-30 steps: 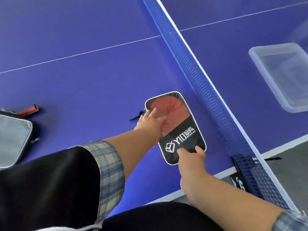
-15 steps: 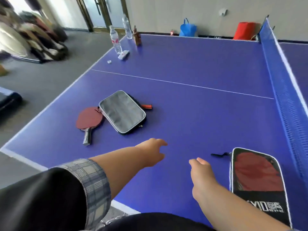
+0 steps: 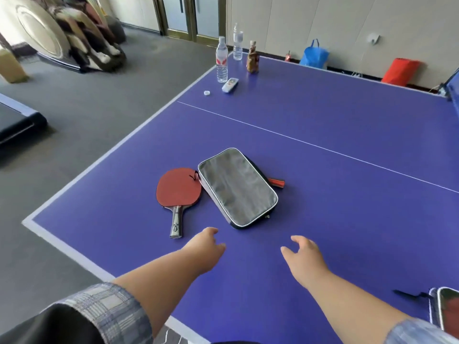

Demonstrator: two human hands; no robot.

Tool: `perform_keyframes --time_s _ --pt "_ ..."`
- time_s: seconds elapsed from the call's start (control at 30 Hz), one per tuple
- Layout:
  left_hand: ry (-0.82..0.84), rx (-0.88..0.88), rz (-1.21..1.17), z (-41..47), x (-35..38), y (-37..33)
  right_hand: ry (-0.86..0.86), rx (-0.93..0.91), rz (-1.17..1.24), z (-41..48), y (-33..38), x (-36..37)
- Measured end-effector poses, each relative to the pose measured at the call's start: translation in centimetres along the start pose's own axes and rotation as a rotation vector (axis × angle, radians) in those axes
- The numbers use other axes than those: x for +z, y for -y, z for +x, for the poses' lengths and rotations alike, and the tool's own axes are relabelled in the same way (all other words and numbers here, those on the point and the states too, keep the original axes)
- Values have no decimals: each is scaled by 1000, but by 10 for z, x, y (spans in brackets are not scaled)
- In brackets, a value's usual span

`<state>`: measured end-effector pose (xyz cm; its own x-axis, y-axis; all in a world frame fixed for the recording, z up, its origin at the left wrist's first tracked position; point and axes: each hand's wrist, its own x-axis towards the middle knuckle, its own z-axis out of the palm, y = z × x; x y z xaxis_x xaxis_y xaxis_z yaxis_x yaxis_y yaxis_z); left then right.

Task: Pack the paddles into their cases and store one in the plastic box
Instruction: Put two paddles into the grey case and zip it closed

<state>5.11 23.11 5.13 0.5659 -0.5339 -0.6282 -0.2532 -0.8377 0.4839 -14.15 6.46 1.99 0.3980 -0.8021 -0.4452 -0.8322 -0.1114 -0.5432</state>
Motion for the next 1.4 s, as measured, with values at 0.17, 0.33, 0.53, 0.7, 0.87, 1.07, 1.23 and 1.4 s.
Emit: perform_keyframes --time_s 0.17,0.33,0.53,0.7,0.87,1.07,1.23,1.4 --pt "27 -34 -126 47 -30 13 -102 39 81 59 61 7" --pt "47 -17 -202 102 -47 1 -169 56 158 112 113 18" --pt "41 -100 -484 148 -36 -19 15 110 86 148 125 35" --pt "-20 -123 -702 154 -25 -23 32 105 121 144 122 44" --pt "-62 -97 -672 142 -18 -22 -81 120 245 112 105 52" --pt "3 15 -515 103 5 -27 -163 233 361 62 62 38" --pt "120 10 -401 52 49 -43 -174 242 396 7 -3 6" --pt "222 43 -261 10 107 -63 -146 247 411 -50 -79 -22"
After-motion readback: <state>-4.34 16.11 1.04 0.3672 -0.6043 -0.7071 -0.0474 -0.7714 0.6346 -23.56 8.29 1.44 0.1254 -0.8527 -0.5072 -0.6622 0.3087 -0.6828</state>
